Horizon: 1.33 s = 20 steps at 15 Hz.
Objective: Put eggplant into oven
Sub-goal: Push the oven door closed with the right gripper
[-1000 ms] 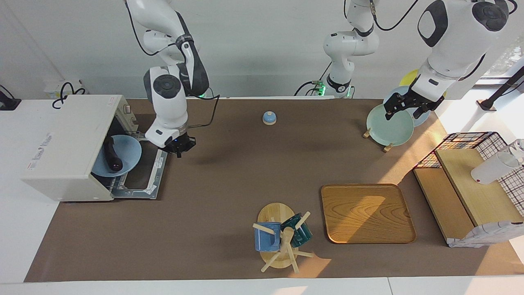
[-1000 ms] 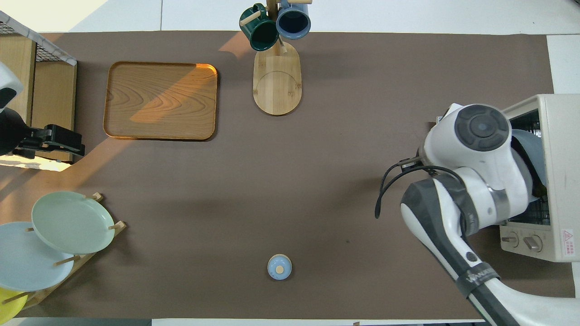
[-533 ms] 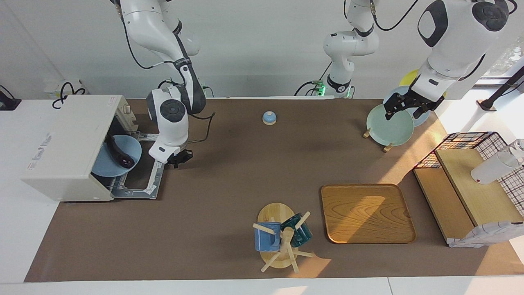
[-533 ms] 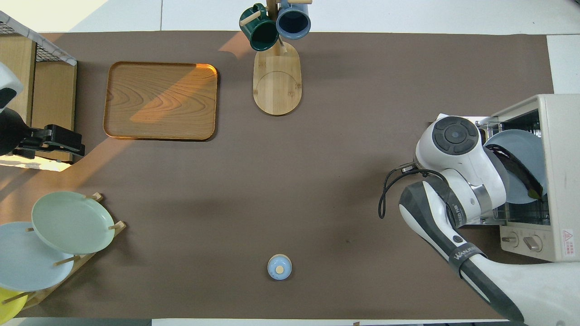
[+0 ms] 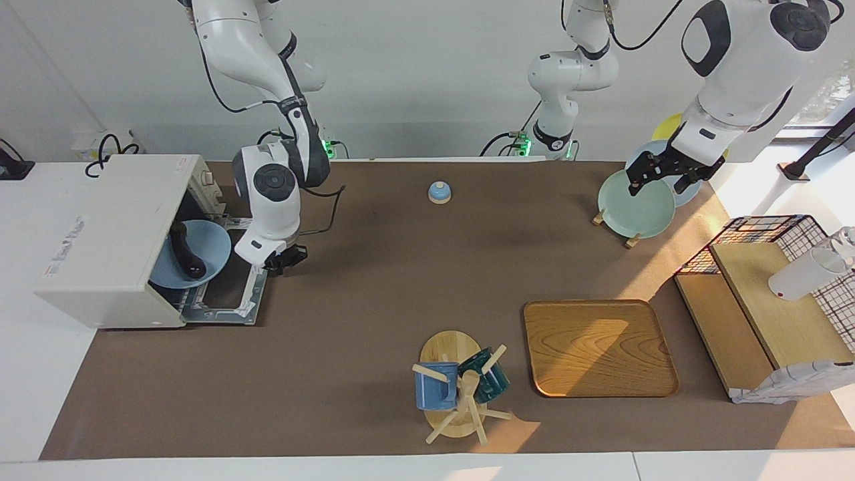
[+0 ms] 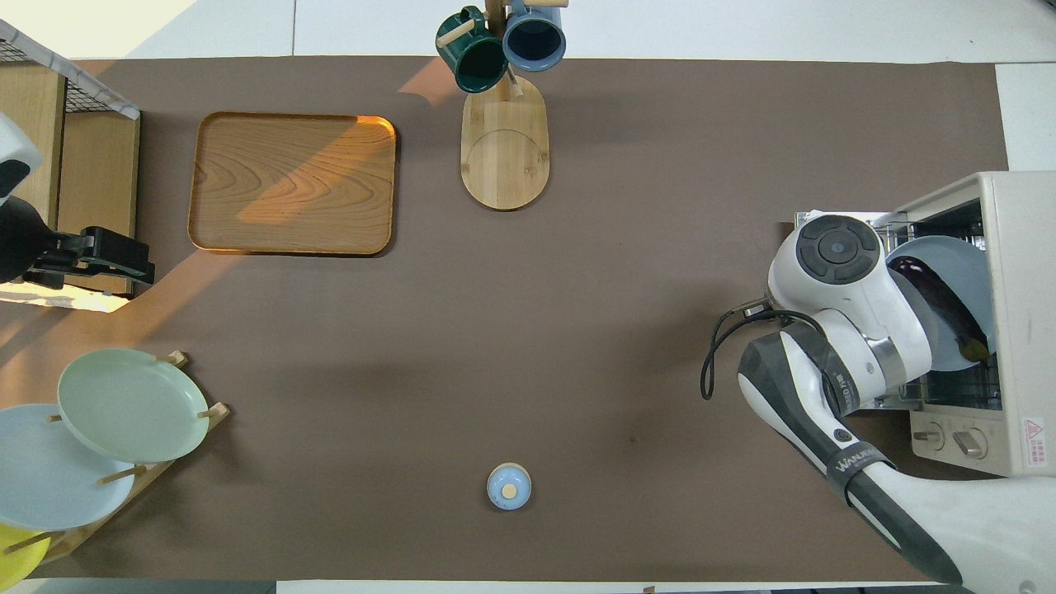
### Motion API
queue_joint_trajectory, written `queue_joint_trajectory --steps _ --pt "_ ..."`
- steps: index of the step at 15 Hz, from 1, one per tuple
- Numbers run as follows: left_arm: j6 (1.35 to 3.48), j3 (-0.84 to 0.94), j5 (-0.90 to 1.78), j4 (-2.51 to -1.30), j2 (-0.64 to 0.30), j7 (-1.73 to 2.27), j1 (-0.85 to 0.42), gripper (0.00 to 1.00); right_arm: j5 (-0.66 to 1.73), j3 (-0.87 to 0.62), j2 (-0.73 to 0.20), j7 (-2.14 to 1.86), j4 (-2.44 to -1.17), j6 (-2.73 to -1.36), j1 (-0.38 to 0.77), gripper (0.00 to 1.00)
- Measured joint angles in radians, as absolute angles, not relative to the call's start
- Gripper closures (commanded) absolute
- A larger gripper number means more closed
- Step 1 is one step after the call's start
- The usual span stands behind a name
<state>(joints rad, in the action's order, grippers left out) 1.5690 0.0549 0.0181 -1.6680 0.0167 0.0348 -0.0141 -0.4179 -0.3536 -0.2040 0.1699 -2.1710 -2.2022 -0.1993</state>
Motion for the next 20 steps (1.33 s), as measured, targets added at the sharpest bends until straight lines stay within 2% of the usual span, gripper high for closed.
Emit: queue_joint_trajectory --steps 9,15,20 --pt "1.569 0.055 0.018 -1.668 0.017 0.035 -0.014 0.0 -0.515 -0.36 -0.204 0.113 -2.168 -2.176 -0.196 1.0" --pt "1.569 0.055 0.018 -1.668 0.017 0.035 -0.014 0.0 -0.518 -0.383 -0.182 0.001 -2.021 -1.921 -0.19 1.0" --pt "1.569 0.055 0.018 -1.668 0.017 0.035 -0.014 0.0 -0.472 -0.382 -0.08 -0.149 -1.98 -1.837 -0.274 1.0"
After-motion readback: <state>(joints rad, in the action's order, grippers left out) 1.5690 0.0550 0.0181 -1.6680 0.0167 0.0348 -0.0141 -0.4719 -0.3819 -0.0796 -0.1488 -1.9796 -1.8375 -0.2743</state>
